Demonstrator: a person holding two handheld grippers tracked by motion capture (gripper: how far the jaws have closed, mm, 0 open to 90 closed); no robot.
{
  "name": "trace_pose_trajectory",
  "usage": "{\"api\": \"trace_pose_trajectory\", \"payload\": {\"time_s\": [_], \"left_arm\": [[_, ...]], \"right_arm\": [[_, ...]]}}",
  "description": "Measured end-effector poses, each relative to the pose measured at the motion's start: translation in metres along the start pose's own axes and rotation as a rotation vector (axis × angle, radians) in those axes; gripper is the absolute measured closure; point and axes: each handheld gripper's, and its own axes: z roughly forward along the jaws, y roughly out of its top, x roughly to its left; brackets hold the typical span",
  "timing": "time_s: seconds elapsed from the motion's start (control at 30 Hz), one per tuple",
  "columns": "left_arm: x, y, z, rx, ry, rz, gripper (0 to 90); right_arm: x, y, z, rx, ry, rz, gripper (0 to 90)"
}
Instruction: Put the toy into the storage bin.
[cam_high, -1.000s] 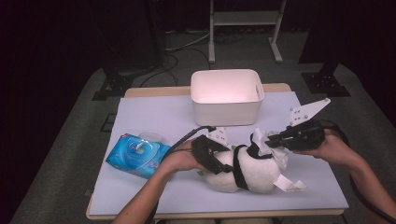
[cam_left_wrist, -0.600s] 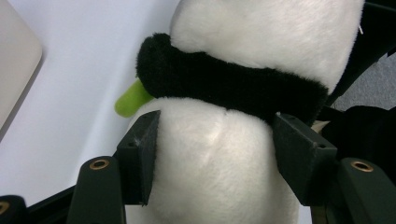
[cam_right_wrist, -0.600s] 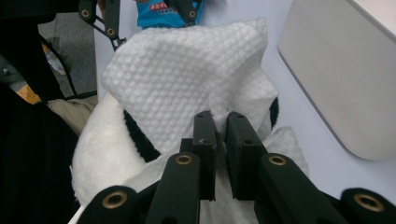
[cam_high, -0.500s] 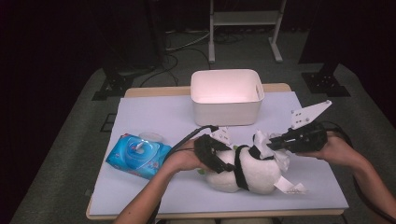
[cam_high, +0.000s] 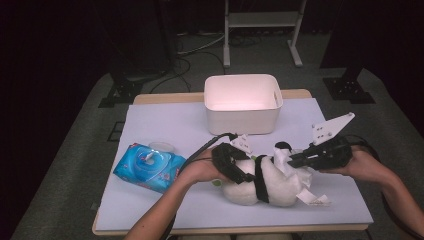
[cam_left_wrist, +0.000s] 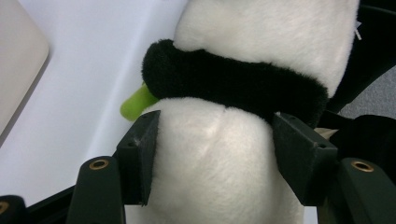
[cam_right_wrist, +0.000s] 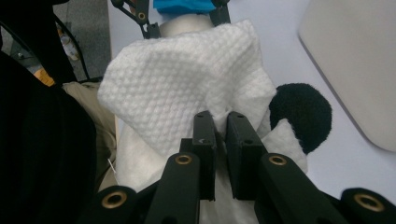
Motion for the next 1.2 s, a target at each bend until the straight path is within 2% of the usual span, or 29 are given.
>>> {"api": "trace_pose_trajectory", "payload": {"time_s": [0.17, 0.37, 0.47, 0.53, 0.67, 0.7, 0.83, 0.9, 1.0, 1.07, 1.2], "left_arm": [[0.001, -0.001, -0.002, -0.011, -0.009, 0.002, 24.3], [0.007, -0.006, -0.002, 0.014, -0.004, -0.042, 10.6], [0.010, -0.010, 0.001, 0.025, -0.035, -0.049, 10.3], [0.010, -0.013, 0.005, 0.022, -0.061, -0.054, 11.7], [0.009, -0.012, 0.001, 0.021, -0.045, -0.033, 33.2], [0.008, -0.012, -0.001, 0.021, -0.044, -0.028, 36.2], [0.010, -0.010, -0.007, 0.029, -0.018, -0.027, 37.4], [0.010, -0.010, -0.019, 0.051, 0.036, -0.007, 37.4], [0.010, -0.012, -0.027, 0.088, 0.075, 0.011, 37.3], [0.008, -0.015, -0.027, 0.104, 0.082, 0.010, 36.8], [0.005, -0.022, -0.027, 0.085, 0.080, -0.004, 35.6]], "right_arm": [[-0.005, -0.009, 0.003, 0.012, -0.006, 0.022, 81.8], [-0.009, -0.017, 0.006, 0.010, -0.004, 0.033, 81.8], [-0.009, -0.019, 0.006, 0.001, 0.006, 0.037, 81.8], [-0.008, -0.020, 0.007, -0.002, 0.010, 0.042, 81.8], [-0.009, -0.021, 0.007, -0.011, 0.001, 0.042, 81.7], [-0.010, -0.021, 0.007, -0.017, -0.002, 0.043, 81.7], [-0.012, -0.016, 0.007, -0.026, -0.022, 0.039, 81.4], [-0.014, -0.014, 0.012, -0.025, -0.021, 0.038, 81.4], [-0.018, -0.010, 0.019, -0.038, -0.007, 0.041, 81.4], [-0.019, -0.007, 0.024, -0.042, 0.002, 0.039, 81.4], [-0.014, 0.004, 0.030, -0.027, 0.011, 0.008, 81.5]]}}
